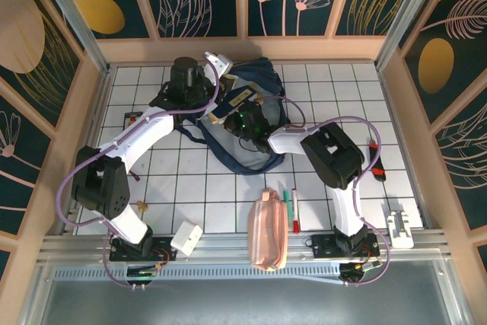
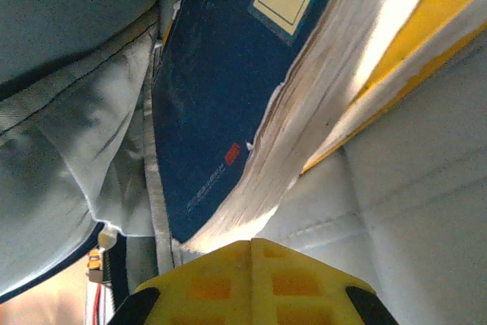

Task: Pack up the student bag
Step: Place the book in the student bag, then close the student bag at the top-center of the table.

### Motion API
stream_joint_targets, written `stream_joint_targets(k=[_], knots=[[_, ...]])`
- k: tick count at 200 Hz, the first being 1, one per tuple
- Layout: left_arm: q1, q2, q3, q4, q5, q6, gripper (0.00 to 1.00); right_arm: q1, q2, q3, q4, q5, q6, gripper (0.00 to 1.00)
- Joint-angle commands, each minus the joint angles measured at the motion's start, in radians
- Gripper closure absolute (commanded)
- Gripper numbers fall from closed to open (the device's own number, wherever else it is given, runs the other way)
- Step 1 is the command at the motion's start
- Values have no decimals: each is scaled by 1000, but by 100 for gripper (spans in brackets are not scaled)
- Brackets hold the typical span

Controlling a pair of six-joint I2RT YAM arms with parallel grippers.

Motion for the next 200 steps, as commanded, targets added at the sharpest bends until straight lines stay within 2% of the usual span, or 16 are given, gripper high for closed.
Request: stream_joint_targets(k=[1, 37, 62, 84, 104, 118, 123, 132, 135, 146, 158, 166, 175, 180, 200], knots=[[-6, -52, 27, 135, 43, -25, 100, 9, 53, 67, 79, 36, -53, 97], [-6, -52, 16, 141, 43, -26, 100, 8, 160, 228, 56, 21, -114, 97], [-5, -55, 7, 141, 28, -20, 100, 16, 159, 256, 38, -9, -144, 96], [-6, -51, 2, 143, -4, 4, 100, 16, 62, 161, 17, 4, -166, 91], [-3, -24, 13, 137, -29, 41, 100, 0, -91, 31, -19, -7, -194, 85], [-1, 7, 54, 90, -20, 74, 100, -3, -213, -40, -92, -6, -271, 80], [-1, 18, 72, 63, -9, 90, 92, -4, -259, -58, -127, -1, -312, 79], [-1, 34, 108, -1, 18, 117, 64, -7, -334, -85, -195, 10, -401, 78], [-1, 37, 122, -24, 31, 124, 58, -8, -358, -96, -213, 11, -438, 77], [-1, 40, 139, -97, 86, 150, 54, -20, -433, -134, -273, 7, -574, 74], [0, 22, 108, -88, 130, 137, 49, -28, -493, -166, -330, -7, -712, 69], [0, 10, 88, -75, 173, 123, 38, -32, -522, -191, -347, -41, -789, 67], [0, 5, 88, -104, 228, 127, 20, -32, -550, -222, -359, -79, -869, 67], [0, 4, 100, -141, 262, 138, 15, -32, -564, -235, -369, -80, -894, 67], [26, -29, 107, -249, 324, 88, 13, -52, -633, -285, -394, -54, -950, 64]])
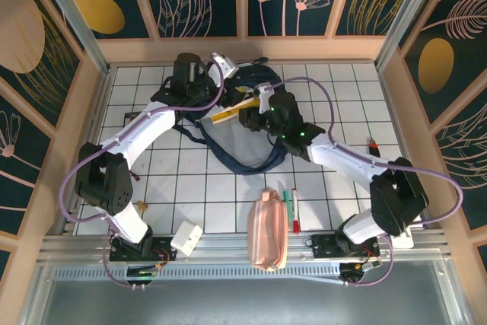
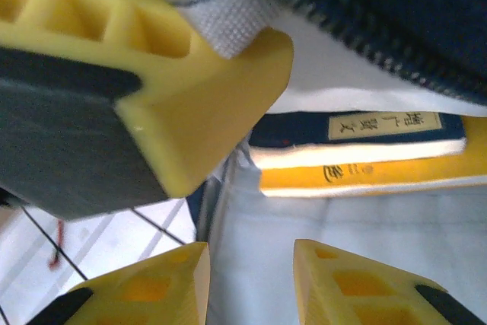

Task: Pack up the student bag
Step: Close the student bag at the top-center of the table.

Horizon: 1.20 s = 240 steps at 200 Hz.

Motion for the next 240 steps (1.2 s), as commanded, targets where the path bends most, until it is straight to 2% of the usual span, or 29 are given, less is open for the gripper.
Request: stream_joint_targets(k=[1, 20, 29, 41, 53, 73, 86, 112, 134, 152, 164, 176, 191, 198, 207, 217, 240], knots=[[28, -70, 25, -91, 164, -50, 13, -20, -39, -76, -123, -7, -207, 64], [96, -137, -41, -33, 177, -276, 15, -102, -99, -122, -132, -25, -173, 63], [124, -164, -66, -17, 172, -375, 12, -144, -110, -136, -132, -55, -159, 63], [143, -194, -75, -62, 159, -452, 7, -181, -116, -149, -124, -65, -146, 63], [155, -219, -80, -129, 131, -517, 7, -199, -117, -142, -123, -64, -145, 63], [178, -255, -133, -189, 97, -659, 4, -214, -104, -104, -149, -11, -148, 61], [200, -281, -198, -179, 72, -740, 6, -236, -89, -73, -176, -1, -145, 61], [217, -298, -295, -178, -94, -887, 16, -261, -99, -33, -181, -80, -191, 61], [234, -258, -312, -191, -149, -941, 20, -201, -106, 5, -191, -126, -253, 58], [252, -191, -278, -263, -239, -988, 23, -50, -102, 16, -200, -77, -394, 54], [264, -159, -272, -286, -275, -982, 26, 11, -98, 36, -218, -56, -422, 53], [276, -148, -306, -255, -271, -956, 40, 20, -104, 51, -221, -114, -420, 53], [297, -149, -351, -223, -290, -937, 69, 21, -108, 62, -233, -239, -553, 52], [307, -154, -375, -208, -314, -937, 74, 20, -100, 71, -240, -275, -613, 45], [315, -161, -409, -177, -328, -934, 74, 21, -70, 82, -225, -276, -657, 38], [318, -161, -453, -143, -305, -933, 71, 23, -2, 134, -191, -223, -617, 37], [322, -126, -494, -122, -204, -912, 66, 58, 210, 341, -213, -61, -299, 42]])
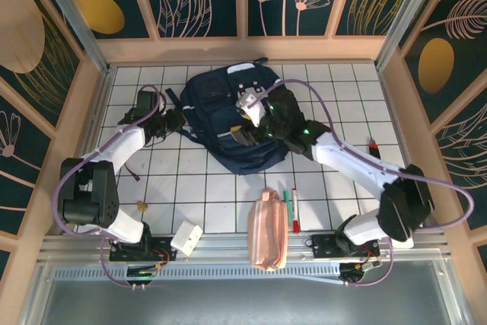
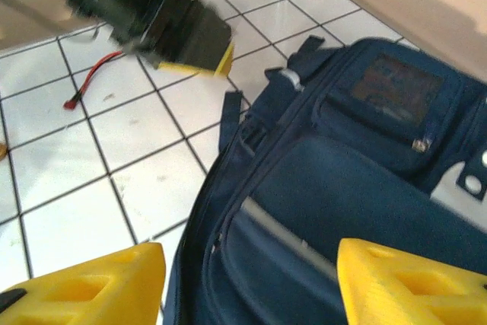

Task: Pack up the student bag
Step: Close the student bag at the top-center of the table, then zip the student bag at the top-center of the table.

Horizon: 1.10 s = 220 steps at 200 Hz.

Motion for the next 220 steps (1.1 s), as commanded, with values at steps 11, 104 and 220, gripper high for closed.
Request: stream_joint_targets(k=[11, 104, 220], knots=[[5, 31, -56, 55, 98, 52, 66, 60, 271, 249, -6, 209, 341, 42], [125, -66, -252, 276, 356, 147, 62, 207, 811, 834, -325, 583, 524, 56], [125, -193, -366, 456, 305, 421, 57, 158, 1076, 1124, -533, 478, 610, 55]])
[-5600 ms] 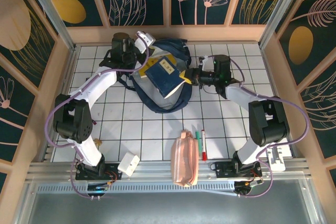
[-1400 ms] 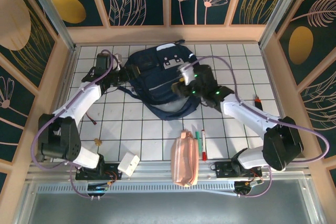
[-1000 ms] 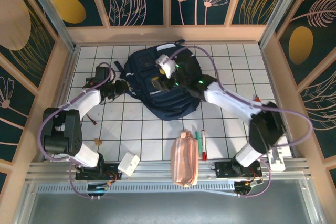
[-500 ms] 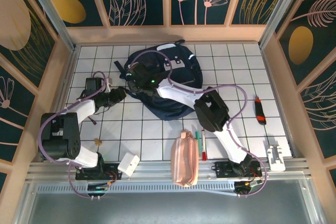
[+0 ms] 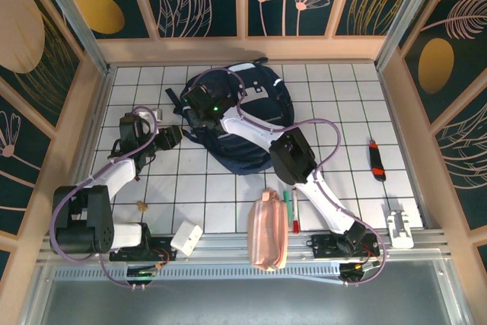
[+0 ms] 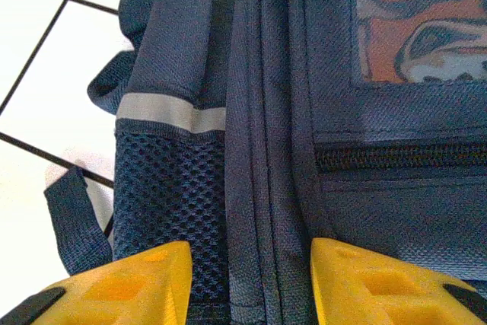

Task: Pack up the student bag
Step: Zip the student bag at the top-center of the table.

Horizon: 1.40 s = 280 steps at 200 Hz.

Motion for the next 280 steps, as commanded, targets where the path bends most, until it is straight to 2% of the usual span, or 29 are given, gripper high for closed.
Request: stream_joint_targets(k=[1, 11, 22, 34, 44, 76, 94, 107, 121, 134, 148, 162, 180, 232, 256, 264, 272, 280], knots=[[1, 14, 2, 35, 30, 96, 57, -10, 62, 36, -97, -44, 35, 55], [1, 21, 10, 34, 48, 129, 56, -11, 72, 43, -106, -29, 41, 59], [1, 26, 11, 45, 60, 167, 56, -18, 74, 42, -108, -17, 56, 72], [1, 28, 1, 67, 63, 201, 55, -29, 66, 42, -101, -20, 81, 91], [1, 27, 7, 68, 74, 219, 55, -35, 53, 43, -90, -34, 95, 100], [1, -34, -17, 105, 218, 358, 51, -46, -15, 78, -54, -117, 121, 100], [-1, -72, -37, 102, 311, 539, 51, -61, -60, 98, -40, -187, 144, 100], [-1, -77, -46, 98, 324, 637, 51, -77, -92, 102, -28, -210, 163, 100], [-1, -65, -46, 88, 326, 704, 52, -104, -124, 100, -13, -292, 197, 100], [-2, -57, -60, 127, 346, 714, 52, -129, -145, 99, 1, -347, 226, 100], [-2, -58, -108, 253, 360, 693, 50, -146, -162, 97, 19, -378, 225, 100], [-3, -51, -150, 352, 334, 694, 46, -157, -177, 97, 22, -381, 208, 100], [-3, -16, -136, 337, 314, 756, 45, -167, -185, 96, 23, -409, 194, 100], [-10, 144, -60, 335, 261, 727, 47, -177, -194, 140, 12, -450, 185, 100], [-26, 184, -17, 274, 241, 741, 49, -188, -210, 146, 8, -477, 190, 100], [-27, 193, 2, 241, 250, 757, 52, -190, -213, 145, 6, -490, 194, 100], [-37, 186, 16, 195, 258, 788, 56, -194, -213, 141, 1, -503, 198, 100], [-59, 148, 24, 130, 262, 842, 56, -196, -213, 136, -7, -509, 198, 100]])
